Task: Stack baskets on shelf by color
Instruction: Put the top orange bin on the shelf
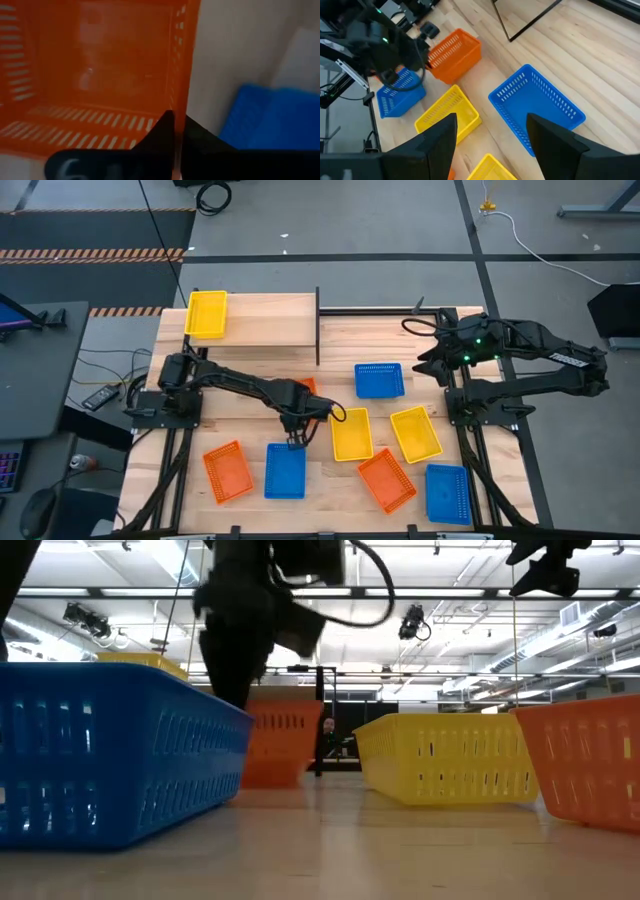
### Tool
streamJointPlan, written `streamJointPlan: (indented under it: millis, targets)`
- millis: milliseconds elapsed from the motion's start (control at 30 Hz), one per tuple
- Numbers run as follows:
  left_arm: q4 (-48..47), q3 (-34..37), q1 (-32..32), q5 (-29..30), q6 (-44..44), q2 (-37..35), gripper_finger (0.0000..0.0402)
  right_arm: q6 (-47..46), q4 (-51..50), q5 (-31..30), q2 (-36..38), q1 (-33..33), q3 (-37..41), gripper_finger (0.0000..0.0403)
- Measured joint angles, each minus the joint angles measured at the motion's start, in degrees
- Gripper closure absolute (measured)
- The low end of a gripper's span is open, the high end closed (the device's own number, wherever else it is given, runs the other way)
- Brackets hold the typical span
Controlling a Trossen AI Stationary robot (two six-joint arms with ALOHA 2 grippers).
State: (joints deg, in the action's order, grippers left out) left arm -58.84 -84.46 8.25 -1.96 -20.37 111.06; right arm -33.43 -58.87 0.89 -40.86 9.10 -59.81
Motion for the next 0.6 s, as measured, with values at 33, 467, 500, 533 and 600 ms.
streamJointPlan:
  millis: [33,467,500,533,600]
  targets:
    - [-1.5,-0.3,0.0,0.1,0.0,-1.0,0.0395,0.0,0.0,0.0,0.0,0.0,0.0,0.0159]
    - [-20.2,-9.2,-3.0,13.0,3.4,-15.7,0.0396,0.0,0.7,-4.5,-0.2,0.0,0.0,0.0159]
    - [-21.0,-9.6,-3.7,14.8,5.2,-16.5,0.0396,0.0,1.1,-4.9,-0.4,0.0,0.0,0.0159]
    - [-21.5,-10.0,-4.6,16.6,7.4,-17.2,0.0396,0.2,1.6,-5.1,-0.5,0.0,0.0,0.0159]
    - [-22.4,-10.0,-6.8,19.1,12.2,-18.7,0.0396,0.5,2.7,-5.8,-0.8,0.0,0.0,0.0159]
